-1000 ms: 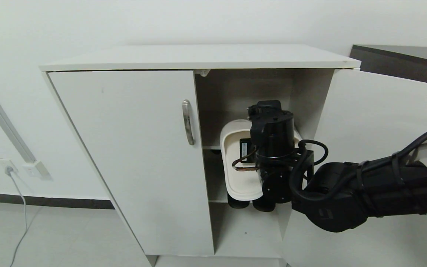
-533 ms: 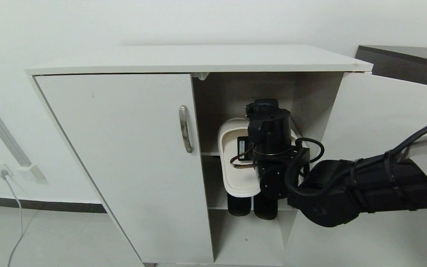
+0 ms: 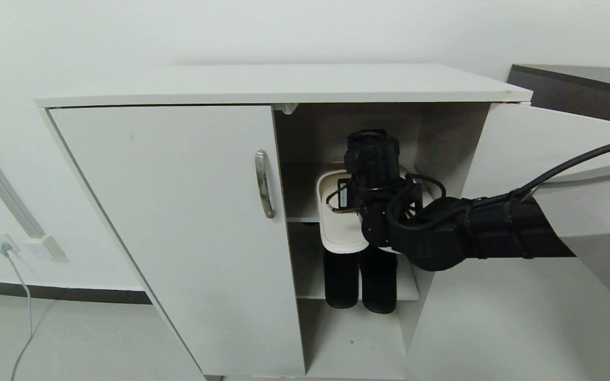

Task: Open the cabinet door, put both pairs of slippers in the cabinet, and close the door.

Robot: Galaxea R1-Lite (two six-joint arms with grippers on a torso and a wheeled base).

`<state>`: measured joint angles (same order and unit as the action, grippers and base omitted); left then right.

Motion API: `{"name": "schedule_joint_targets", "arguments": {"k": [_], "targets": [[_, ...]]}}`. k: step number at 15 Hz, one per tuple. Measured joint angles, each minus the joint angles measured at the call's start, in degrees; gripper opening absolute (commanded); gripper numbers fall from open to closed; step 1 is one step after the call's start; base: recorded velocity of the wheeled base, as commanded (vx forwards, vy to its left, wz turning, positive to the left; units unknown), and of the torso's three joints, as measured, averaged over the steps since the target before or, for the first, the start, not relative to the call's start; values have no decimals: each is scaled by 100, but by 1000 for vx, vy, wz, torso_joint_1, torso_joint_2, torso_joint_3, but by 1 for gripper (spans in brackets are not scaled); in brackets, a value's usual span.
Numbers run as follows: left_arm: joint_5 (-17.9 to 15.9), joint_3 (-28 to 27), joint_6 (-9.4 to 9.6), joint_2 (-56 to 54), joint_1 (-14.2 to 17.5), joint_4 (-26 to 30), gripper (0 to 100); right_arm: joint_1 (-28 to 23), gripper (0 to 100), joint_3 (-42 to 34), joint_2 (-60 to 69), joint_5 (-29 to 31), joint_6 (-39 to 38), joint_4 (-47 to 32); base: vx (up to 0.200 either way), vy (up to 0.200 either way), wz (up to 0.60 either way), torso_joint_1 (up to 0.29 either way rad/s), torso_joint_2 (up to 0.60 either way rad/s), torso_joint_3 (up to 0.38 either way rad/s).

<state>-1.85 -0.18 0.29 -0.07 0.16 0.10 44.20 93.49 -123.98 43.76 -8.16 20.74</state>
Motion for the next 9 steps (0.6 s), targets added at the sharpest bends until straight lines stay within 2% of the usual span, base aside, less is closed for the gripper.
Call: {"name": "schedule_joint_targets", "arguments": {"k": [4, 9], "targets": [[2, 0, -2, 0, -2, 0, 0, -187, 0, 872, -380, -52, 0, -440, 0, 0, 0, 0, 0, 0], [2, 0, -7, 0, 5, 0, 0, -302, 0, 1133, -590, -116, 0, -446, 0, 0, 0, 0, 0, 0]]}}
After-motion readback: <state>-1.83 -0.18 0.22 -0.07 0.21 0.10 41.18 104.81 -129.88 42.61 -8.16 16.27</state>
